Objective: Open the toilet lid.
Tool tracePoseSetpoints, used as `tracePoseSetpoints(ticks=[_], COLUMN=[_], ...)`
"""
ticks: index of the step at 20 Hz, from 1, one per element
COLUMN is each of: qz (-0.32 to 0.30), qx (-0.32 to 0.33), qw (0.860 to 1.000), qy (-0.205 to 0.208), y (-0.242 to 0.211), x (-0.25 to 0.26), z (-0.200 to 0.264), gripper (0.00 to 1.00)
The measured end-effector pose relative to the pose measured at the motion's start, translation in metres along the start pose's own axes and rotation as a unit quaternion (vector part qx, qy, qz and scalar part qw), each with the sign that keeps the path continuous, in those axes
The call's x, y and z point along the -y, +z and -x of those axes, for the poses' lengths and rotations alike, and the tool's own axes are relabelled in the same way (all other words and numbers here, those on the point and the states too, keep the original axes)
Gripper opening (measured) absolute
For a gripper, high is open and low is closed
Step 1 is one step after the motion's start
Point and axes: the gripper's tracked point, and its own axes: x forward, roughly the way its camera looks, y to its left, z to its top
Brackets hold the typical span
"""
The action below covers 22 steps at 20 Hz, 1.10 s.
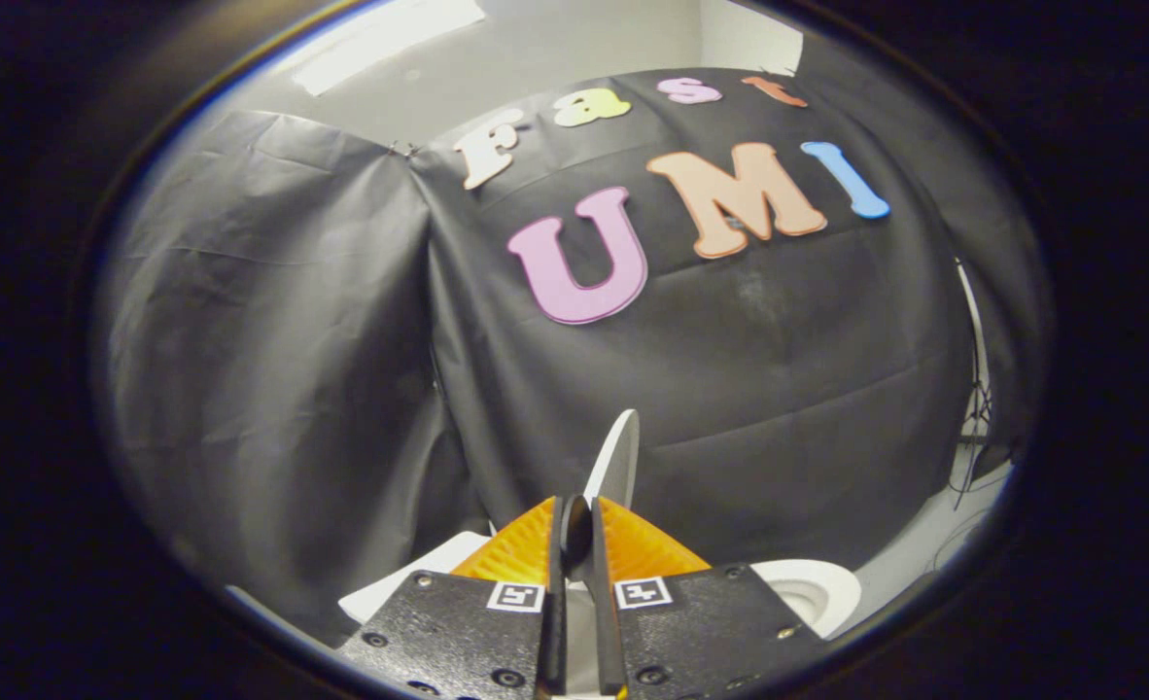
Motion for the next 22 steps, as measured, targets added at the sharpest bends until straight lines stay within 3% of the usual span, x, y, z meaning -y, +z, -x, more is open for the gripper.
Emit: tracePoseSetpoints(ticks=[10,22], qz=[0.044,0.076], qx=[-0.022,-0.087], qw=[0.994,0.971], qy=[0.098,0.21], y=[-0.006,-0.023], x=[-0.082,-0.164], z=[-0.032,-0.066], gripper=[0.13,0.15])
